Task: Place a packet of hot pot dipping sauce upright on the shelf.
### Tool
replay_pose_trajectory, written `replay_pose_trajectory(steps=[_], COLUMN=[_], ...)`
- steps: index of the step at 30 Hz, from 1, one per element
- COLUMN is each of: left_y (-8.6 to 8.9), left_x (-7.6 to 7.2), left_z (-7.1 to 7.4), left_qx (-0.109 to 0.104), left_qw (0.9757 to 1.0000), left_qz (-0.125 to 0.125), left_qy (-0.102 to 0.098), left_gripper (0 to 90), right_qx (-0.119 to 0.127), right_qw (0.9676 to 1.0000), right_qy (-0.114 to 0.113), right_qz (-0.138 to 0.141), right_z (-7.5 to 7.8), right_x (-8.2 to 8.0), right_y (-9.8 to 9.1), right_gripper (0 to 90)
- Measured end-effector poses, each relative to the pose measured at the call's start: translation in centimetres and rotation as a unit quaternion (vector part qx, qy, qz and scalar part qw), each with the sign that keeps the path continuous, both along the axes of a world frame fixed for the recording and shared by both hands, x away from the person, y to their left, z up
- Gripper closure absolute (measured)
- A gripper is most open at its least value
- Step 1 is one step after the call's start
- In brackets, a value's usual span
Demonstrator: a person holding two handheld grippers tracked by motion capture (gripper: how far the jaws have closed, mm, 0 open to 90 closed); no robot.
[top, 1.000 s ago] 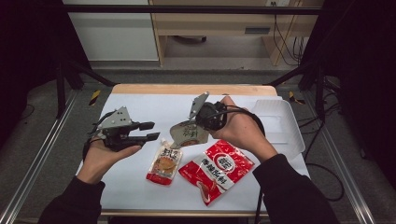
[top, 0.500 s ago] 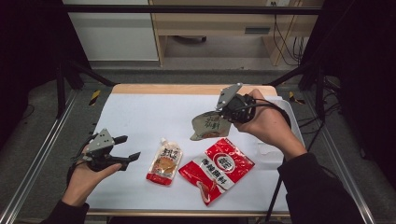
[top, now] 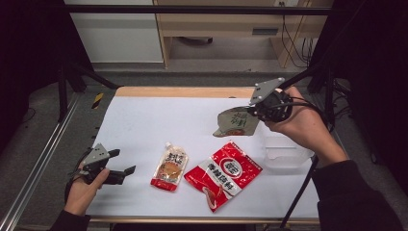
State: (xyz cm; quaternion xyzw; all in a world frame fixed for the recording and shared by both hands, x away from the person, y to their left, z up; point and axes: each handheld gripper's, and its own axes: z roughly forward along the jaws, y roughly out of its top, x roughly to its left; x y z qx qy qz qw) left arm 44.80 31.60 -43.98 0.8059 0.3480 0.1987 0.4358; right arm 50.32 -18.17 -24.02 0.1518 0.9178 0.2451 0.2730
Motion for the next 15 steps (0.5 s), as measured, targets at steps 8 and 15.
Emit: replay_pose_trajectory(steps=[8,15], left_y=[0.9,1.0], left_x=[0.0,-0.1], left_z=[-0.4,-0.5], left_qx=[0.015,0.023], left_qw=[0.9995,0.9992], left_qz=[0.028,0.033], left_qy=[-0.007,-0.008], left_gripper=[8.8,8.9], right_qx=[0.010,0.012], right_qw=[0.9994,0.9984], right_qy=[-0.006,-0.005], right_qz=[-0.033,-0.055], right_z=[0.7,0.7], right_x=[-1.3,-2.1], right_y=[-3.9,-7.1], right_gripper=[90.0,90.0])
